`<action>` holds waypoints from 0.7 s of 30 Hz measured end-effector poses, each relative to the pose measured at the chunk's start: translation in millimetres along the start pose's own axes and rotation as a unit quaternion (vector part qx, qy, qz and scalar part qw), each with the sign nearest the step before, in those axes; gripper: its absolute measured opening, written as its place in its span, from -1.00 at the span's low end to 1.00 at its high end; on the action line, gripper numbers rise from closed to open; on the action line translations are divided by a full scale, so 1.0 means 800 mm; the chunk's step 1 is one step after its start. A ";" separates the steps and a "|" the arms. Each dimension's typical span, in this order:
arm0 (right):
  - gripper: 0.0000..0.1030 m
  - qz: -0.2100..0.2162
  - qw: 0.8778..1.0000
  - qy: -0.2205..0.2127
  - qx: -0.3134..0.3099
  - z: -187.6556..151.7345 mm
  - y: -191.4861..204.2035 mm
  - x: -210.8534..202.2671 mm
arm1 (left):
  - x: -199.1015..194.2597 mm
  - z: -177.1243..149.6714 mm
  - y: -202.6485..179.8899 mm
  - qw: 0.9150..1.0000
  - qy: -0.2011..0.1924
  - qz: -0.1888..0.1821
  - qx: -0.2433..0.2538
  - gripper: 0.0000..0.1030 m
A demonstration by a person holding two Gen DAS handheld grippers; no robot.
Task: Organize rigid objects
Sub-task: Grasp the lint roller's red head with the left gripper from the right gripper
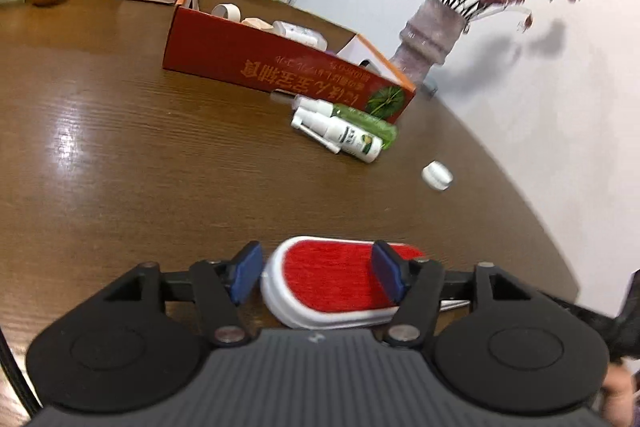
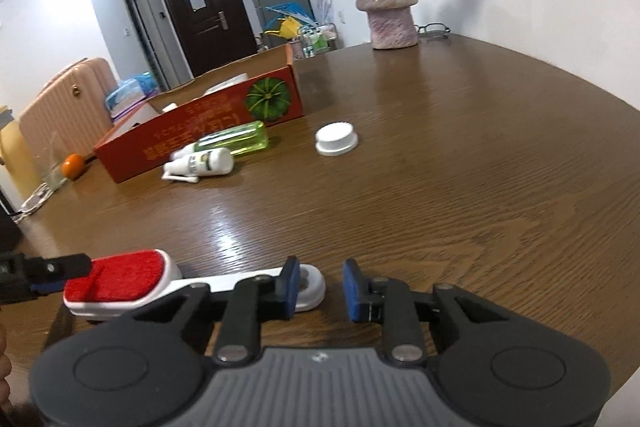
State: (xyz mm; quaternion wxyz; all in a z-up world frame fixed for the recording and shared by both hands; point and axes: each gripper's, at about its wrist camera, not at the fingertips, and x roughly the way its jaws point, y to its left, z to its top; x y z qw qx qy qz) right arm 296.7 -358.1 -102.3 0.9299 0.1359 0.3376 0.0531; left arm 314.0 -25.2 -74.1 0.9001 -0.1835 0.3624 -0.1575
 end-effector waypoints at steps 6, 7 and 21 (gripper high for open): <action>-0.56 0.010 1.000 -0.002 0.002 -0.003 0.006 0.001 | 0.003 -0.016 -0.007 0.999 0.006 0.020 0.026 0.33; -0.56 0.012 1.000 -0.003 0.002 -0.003 0.006 0.002 | 0.003 -0.017 -0.007 0.999 0.001 0.022 0.032 0.33; -0.73 0.057 0.997 0.000 0.049 -0.008 -0.007 0.001 | -0.013 -0.020 -0.005 0.999 -0.030 0.028 0.023 0.10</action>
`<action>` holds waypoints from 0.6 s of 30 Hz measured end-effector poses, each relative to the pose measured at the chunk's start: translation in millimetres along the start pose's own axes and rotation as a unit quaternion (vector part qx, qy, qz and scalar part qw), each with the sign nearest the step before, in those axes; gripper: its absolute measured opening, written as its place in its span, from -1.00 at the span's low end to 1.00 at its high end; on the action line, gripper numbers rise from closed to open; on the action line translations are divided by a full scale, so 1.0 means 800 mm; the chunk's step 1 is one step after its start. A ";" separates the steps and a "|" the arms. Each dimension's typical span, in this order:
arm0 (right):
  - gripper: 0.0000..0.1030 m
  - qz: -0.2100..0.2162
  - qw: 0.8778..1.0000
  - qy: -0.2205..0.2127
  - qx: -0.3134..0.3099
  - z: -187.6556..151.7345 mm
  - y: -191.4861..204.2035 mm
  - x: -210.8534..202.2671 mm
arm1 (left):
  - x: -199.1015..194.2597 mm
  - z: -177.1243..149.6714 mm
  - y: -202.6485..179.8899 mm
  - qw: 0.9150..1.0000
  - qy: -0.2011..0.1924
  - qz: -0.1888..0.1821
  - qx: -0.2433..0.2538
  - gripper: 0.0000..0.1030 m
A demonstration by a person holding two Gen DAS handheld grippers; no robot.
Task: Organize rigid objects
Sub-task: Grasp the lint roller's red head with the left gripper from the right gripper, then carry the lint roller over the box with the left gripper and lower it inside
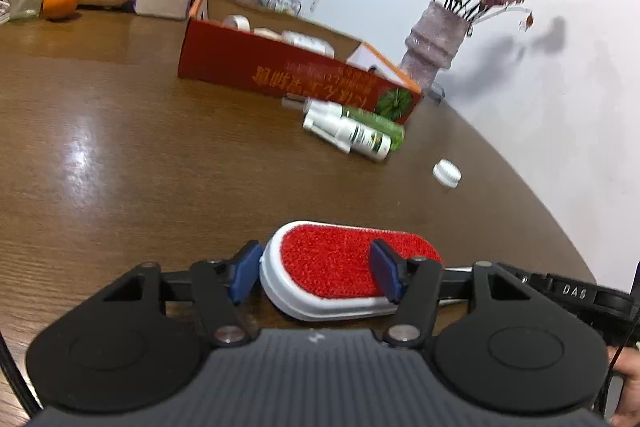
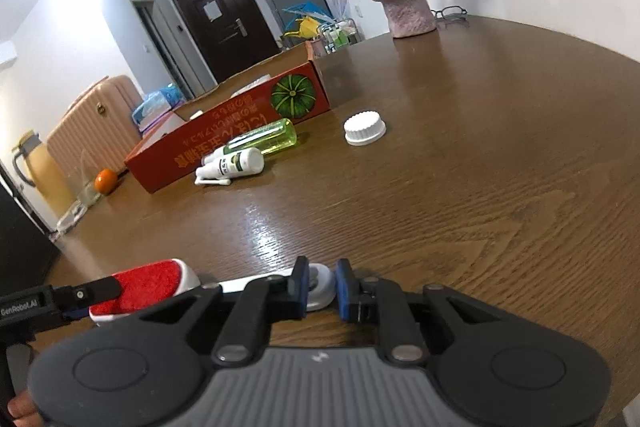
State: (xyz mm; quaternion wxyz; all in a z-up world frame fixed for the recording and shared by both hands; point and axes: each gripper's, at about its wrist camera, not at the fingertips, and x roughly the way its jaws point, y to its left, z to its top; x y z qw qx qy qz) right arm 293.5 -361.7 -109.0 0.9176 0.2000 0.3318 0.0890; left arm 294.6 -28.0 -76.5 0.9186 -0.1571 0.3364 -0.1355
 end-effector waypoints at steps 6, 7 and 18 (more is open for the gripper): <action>-0.73 -0.006 0.999 -0.036 0.002 0.014 0.011 -0.005 | -0.014 0.030 -0.016 0.999 -0.046 -0.004 0.013 0.01; -0.73 -0.003 0.999 -0.044 0.004 0.022 0.013 -0.005 | -0.014 0.037 -0.018 0.999 -0.051 -0.005 0.012 0.01; -0.73 0.017 0.993 -0.108 -0.042 0.177 0.071 0.032 | 0.010 0.184 -0.018 0.993 -0.116 -0.017 -0.001 -0.01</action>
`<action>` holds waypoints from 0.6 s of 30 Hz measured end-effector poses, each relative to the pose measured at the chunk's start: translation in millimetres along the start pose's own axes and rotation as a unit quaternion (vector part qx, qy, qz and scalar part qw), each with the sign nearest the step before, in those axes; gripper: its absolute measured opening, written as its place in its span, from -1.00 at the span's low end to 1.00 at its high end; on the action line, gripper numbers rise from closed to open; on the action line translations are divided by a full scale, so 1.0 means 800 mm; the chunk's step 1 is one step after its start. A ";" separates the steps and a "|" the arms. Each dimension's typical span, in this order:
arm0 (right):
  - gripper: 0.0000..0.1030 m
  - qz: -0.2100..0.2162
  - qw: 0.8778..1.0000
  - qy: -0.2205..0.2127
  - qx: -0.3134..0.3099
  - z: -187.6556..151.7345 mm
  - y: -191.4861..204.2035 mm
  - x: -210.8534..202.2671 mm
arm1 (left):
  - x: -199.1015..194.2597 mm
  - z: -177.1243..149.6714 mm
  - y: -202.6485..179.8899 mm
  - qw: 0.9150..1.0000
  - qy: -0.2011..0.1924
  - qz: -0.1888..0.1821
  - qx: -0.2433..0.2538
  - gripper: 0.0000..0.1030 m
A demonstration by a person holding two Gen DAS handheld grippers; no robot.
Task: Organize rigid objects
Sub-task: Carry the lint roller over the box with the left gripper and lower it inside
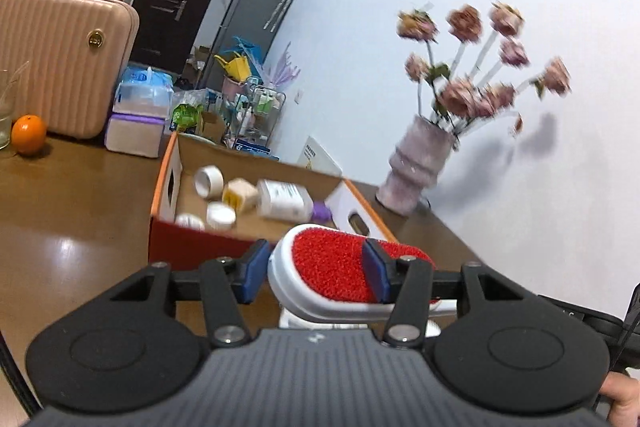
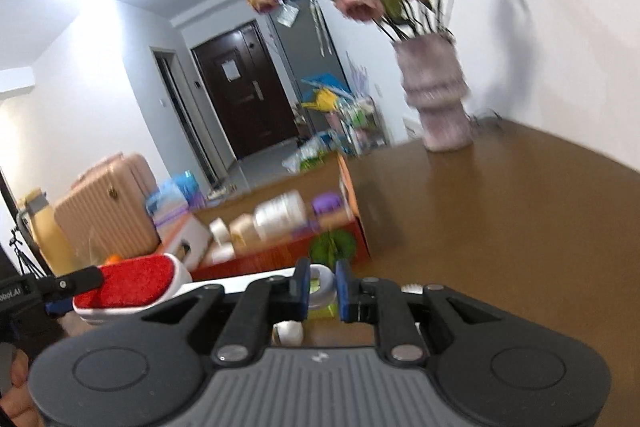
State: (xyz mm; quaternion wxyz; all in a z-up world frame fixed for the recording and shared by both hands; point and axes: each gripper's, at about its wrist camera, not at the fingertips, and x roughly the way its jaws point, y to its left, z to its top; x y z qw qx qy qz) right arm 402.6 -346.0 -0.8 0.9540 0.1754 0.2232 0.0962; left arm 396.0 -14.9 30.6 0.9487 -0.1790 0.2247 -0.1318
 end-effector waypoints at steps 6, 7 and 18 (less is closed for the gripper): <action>-0.73 0.009 1.000 0.027 0.010 0.063 0.011 0.096 | 0.070 0.060 0.037 0.999 0.017 0.014 -0.036 -0.01; -0.73 0.007 0.999 0.034 0.012 0.069 0.012 0.114 | 0.083 0.066 0.043 0.999 0.023 0.017 -0.043 -0.01; -0.74 -0.053 0.990 0.129 -0.017 0.055 0.017 0.250 | 0.188 0.065 0.111 0.987 0.108 0.063 -0.100 -0.05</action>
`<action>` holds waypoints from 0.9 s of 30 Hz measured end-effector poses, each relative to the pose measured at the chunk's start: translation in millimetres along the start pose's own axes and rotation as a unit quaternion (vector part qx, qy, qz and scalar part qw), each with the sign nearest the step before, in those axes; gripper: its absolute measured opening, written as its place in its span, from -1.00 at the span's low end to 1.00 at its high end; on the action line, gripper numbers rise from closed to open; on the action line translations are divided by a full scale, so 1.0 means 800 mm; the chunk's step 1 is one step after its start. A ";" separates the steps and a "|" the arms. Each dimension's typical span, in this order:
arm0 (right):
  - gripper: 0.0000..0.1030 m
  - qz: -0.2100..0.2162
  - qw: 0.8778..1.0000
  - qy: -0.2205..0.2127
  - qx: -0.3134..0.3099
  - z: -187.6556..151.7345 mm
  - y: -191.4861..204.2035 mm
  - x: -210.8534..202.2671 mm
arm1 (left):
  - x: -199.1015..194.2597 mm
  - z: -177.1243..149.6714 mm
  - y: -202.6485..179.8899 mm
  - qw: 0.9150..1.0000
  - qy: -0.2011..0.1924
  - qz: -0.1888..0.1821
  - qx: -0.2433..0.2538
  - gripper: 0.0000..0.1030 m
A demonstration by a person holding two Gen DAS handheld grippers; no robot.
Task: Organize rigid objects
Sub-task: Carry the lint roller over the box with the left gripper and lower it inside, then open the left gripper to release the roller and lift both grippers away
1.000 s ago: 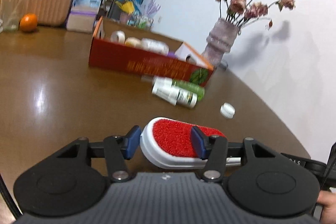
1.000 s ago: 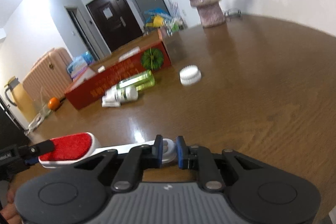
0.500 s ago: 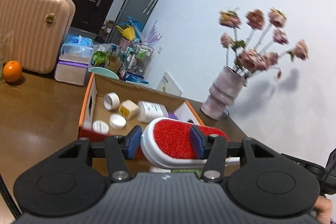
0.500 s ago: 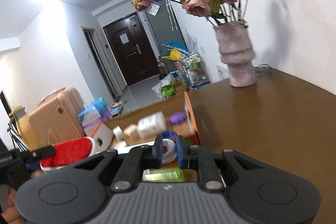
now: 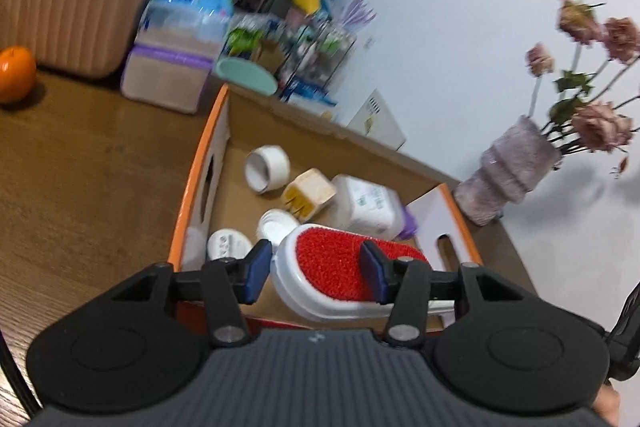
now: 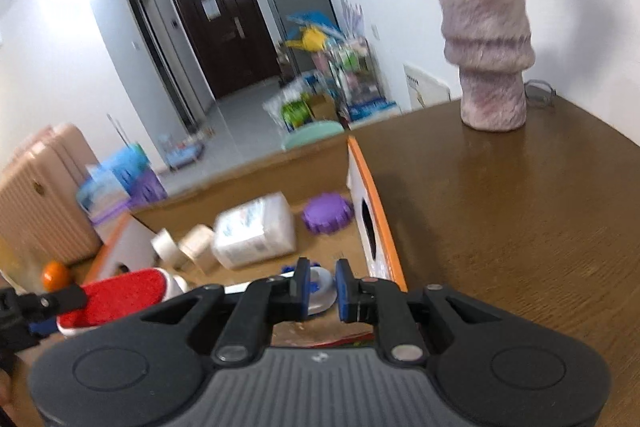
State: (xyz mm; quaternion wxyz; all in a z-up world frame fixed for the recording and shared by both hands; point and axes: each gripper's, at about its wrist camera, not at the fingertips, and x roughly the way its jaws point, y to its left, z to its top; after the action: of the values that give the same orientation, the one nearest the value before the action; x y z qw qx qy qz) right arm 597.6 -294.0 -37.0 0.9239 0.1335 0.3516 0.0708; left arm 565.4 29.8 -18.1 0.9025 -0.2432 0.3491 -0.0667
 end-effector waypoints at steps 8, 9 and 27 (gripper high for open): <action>-0.66 -0.022 1.000 0.011 -0.008 -0.011 0.001 -0.001 | -0.004 -0.003 0.003 1.000 0.016 0.003 0.015 0.32; -0.65 -0.022 1.000 0.008 -0.010 -0.010 -0.001 -0.008 | -0.010 -0.002 0.001 1.000 0.012 0.005 0.018 0.35; 0.59 -0.011 0.976 -0.155 -0.154 -0.073 0.083 -0.197 | -0.197 -0.100 -0.086 0.947 -0.220 0.095 0.213 0.80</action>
State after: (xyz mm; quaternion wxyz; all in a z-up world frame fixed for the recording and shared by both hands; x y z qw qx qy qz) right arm 438.8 -254.7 40.4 0.9773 -0.0047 0.1908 0.0921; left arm 397.5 -15.7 58.2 0.9898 -0.0192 0.1409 0.0018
